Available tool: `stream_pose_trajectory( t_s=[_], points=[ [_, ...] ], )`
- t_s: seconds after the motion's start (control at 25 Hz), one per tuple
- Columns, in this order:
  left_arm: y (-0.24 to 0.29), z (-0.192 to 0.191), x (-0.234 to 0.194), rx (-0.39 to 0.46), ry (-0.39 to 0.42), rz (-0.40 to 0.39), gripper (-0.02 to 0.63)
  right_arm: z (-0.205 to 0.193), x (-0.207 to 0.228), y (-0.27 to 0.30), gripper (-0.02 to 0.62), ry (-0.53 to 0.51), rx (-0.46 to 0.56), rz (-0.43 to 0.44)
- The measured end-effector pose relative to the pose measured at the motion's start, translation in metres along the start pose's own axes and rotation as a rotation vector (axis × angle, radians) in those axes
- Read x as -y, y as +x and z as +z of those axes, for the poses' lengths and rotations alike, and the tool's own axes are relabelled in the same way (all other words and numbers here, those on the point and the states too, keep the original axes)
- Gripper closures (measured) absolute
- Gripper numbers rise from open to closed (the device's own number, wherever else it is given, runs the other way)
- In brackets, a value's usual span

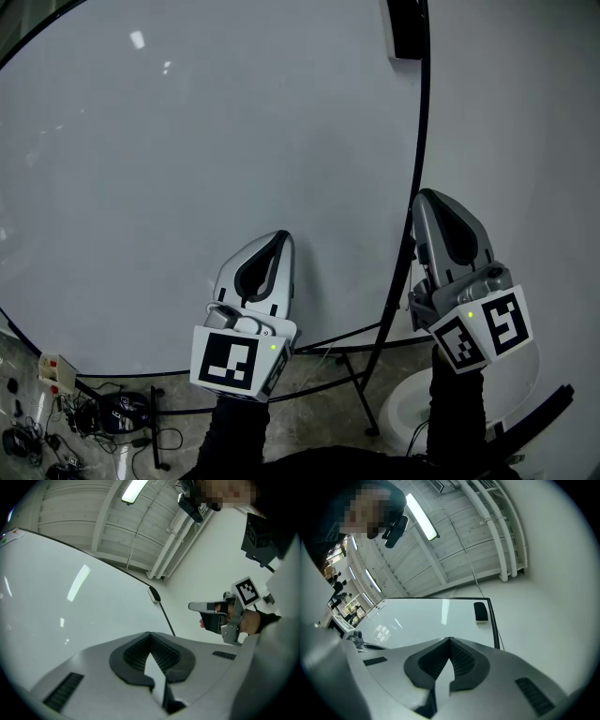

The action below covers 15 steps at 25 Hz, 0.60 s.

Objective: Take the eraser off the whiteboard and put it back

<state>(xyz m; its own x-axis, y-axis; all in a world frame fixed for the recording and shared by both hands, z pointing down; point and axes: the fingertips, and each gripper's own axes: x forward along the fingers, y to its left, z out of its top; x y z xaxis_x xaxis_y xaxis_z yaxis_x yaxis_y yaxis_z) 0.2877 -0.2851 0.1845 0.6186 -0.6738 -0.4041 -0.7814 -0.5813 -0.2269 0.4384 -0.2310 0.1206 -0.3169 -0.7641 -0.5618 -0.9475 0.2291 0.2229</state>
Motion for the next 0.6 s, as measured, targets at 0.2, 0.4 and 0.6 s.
stream_pose_trajectory(
  t_s=[0.2,0.4,0.6],
  points=[
    [0.0008,-0.0024,-0.0002,-0.006,-0.012,0.0,0.6,-0.0016,0.0008,0.0009,0.588,0.009,-0.005,-0.002],
    [0.0022,-0.005,0.0004,-0.008,-0.015,0.001,0.6,-0.0037,0.0015,0.0017,0.588,0.007,-0.01,0.002],
    [0.0022,-0.0037,0.0008,-0.005,-0.014,0.002,0.6,-0.0046,0.0026,0.0011,0.588,0.007,-0.015,0.0]
  ],
)
